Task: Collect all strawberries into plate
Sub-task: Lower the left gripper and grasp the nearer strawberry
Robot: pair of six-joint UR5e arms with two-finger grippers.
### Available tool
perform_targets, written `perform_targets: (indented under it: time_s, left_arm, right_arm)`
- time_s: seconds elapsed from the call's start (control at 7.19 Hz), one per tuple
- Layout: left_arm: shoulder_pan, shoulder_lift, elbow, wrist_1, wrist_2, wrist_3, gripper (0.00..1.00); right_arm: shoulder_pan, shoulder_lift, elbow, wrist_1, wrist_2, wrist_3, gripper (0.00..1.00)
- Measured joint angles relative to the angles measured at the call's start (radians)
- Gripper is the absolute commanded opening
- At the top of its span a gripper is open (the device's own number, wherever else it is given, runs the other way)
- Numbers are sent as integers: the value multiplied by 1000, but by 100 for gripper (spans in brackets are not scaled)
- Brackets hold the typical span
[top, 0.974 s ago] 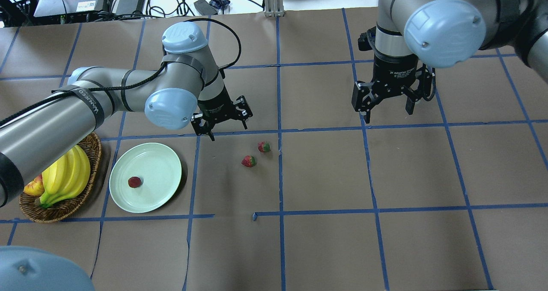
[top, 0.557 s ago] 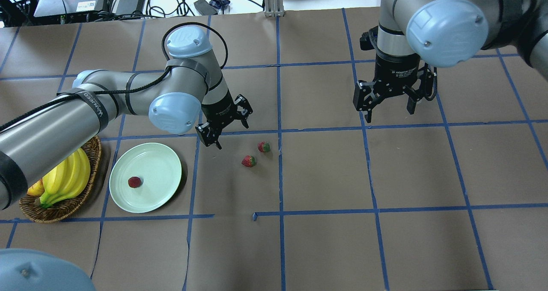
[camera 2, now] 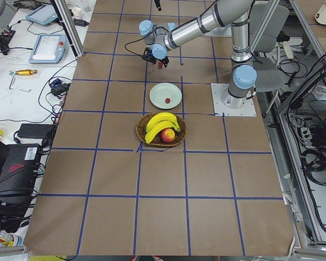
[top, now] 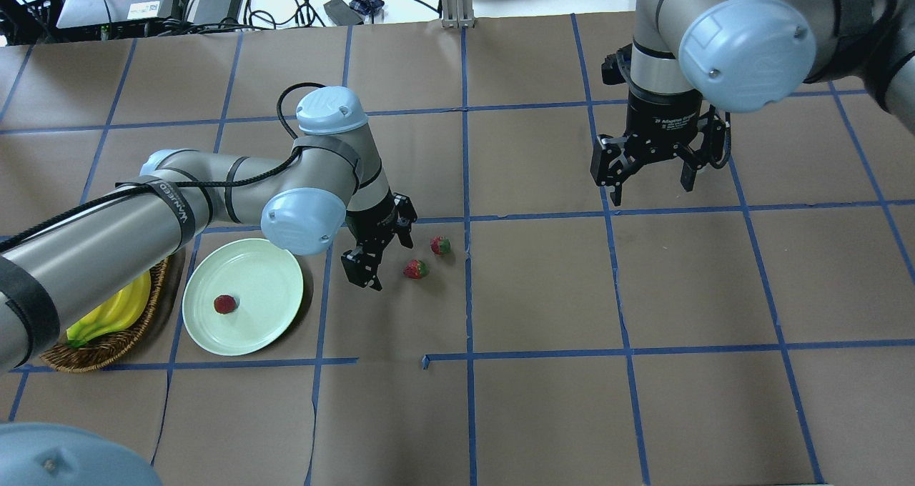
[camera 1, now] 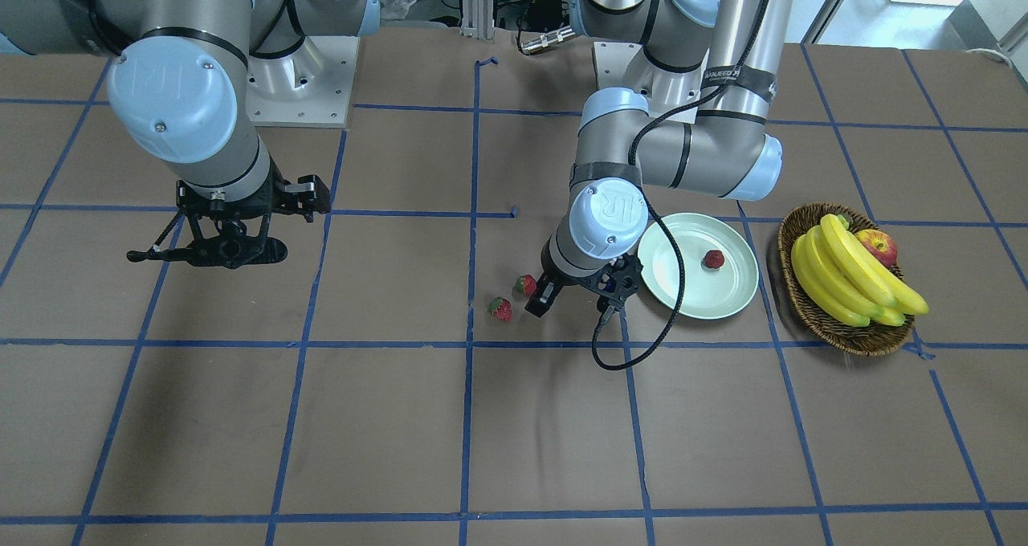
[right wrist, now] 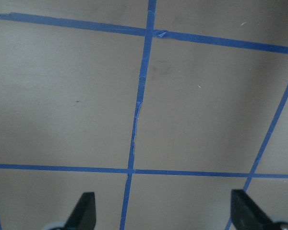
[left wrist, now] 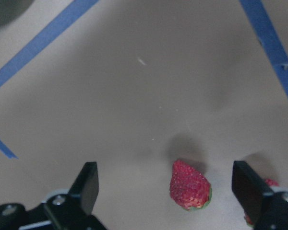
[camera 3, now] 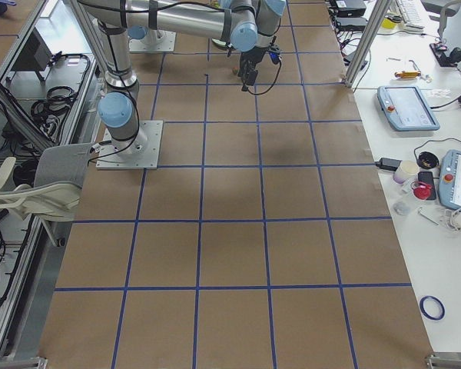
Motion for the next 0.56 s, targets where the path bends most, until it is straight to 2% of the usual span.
perform_targets:
  time_s: [0.56]
  left_arm:
    - [-22, -23, -1, 14, -10, -36, 98]
  right_arm:
    - [0, 1, 5, 5, -9, 1, 100]
